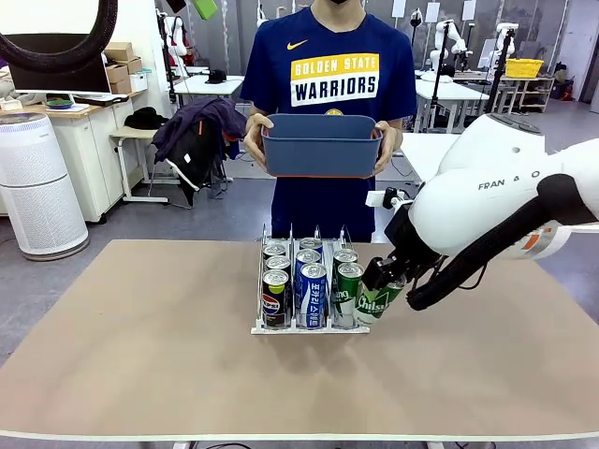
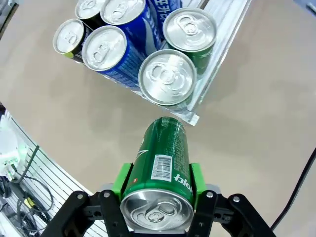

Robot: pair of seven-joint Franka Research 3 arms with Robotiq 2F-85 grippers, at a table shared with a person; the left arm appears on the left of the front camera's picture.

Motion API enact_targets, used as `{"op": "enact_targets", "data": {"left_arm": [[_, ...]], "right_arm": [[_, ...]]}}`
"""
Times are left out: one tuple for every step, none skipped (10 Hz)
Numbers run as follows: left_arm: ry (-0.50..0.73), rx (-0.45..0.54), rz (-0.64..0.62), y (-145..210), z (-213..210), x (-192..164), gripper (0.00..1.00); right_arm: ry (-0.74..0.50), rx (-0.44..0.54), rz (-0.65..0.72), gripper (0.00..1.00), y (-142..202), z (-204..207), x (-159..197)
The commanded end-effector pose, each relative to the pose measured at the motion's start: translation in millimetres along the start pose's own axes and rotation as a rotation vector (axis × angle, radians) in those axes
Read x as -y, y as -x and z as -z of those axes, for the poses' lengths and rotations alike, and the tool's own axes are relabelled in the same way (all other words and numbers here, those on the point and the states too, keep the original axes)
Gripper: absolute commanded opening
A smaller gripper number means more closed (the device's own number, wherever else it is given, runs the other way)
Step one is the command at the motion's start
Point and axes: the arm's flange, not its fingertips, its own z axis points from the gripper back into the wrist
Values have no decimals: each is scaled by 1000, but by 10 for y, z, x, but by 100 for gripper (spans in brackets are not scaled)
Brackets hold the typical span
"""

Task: Fill the beverage cans into the dispenser.
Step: Place the picked Sprite in the line of the Automatic Can Dispenser with the same cans.

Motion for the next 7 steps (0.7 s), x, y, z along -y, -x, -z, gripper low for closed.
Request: {"op": "enact_targets", "data": {"left_arm": [[-5, 10, -3, 18, -3, -4, 100], [-5, 10, -3, 18, -3, -4, 100], [-5, 10, -3, 18, -3, -4, 100], [-5, 10, -3, 18, -3, -4, 100], [-5, 10, -3, 18, -3, -4, 100], [-5, 10, -3, 18, -3, -4, 100], [-5, 10, -3, 18, -3, -4, 100]], "right_arm": [[-36, 28, 28, 58, -72, -5, -67], [-25, 61, 44, 58, -110, 44, -90], [-17, 81, 48, 58, -142, 68, -84], [-15, 87, 51, 58, -188, 64, -28], [-14, 106, 58, 58, -234, 99, -17], [4, 118, 61, 58, -292, 153, -5], [14, 129, 56, 58, -357, 179, 43]]}}
